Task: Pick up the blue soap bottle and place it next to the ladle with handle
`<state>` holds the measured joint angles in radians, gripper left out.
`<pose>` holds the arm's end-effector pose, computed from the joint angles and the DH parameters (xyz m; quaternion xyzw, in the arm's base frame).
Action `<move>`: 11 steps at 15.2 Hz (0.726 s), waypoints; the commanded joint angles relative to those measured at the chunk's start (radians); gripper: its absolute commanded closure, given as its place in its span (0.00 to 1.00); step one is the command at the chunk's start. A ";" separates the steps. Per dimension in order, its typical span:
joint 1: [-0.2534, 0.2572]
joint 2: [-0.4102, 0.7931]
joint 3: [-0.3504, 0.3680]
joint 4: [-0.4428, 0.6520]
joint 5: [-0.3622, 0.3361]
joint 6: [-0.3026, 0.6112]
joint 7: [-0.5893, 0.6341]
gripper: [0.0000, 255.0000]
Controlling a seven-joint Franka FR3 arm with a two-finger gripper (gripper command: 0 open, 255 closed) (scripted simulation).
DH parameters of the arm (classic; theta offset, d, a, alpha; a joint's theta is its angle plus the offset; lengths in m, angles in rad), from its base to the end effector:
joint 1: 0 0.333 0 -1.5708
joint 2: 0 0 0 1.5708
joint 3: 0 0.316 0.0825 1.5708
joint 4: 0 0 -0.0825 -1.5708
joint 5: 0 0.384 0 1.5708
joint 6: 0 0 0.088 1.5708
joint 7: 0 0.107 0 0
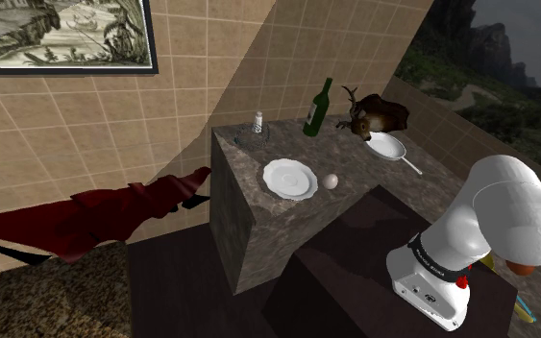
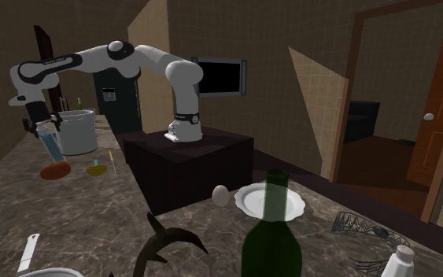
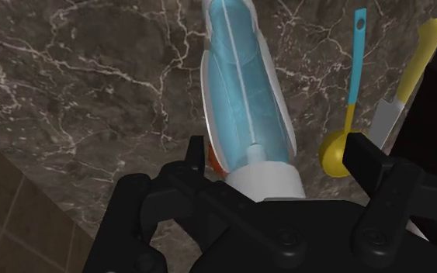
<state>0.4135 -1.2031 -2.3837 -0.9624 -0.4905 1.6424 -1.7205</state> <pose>-0.5066 -0.5446 0.1881 -0.9601 0.2039 -0.1676 0.0922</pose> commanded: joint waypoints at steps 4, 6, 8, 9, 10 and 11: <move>0.067 -0.026 -0.006 0.206 0.010 -0.142 -0.039 0.00; 0.067 -0.026 -0.006 0.205 0.010 -0.141 -0.039 0.00; 0.067 -0.026 -0.006 0.206 0.010 -0.142 -0.039 0.00; 0.067 -0.026 -0.006 0.206 0.010 -0.142 -0.039 0.00; 0.067 -0.026 -0.006 0.206 0.010 -0.142 -0.039 0.00; 0.067 -0.026 -0.006 0.205 0.010 -0.141 -0.039 0.00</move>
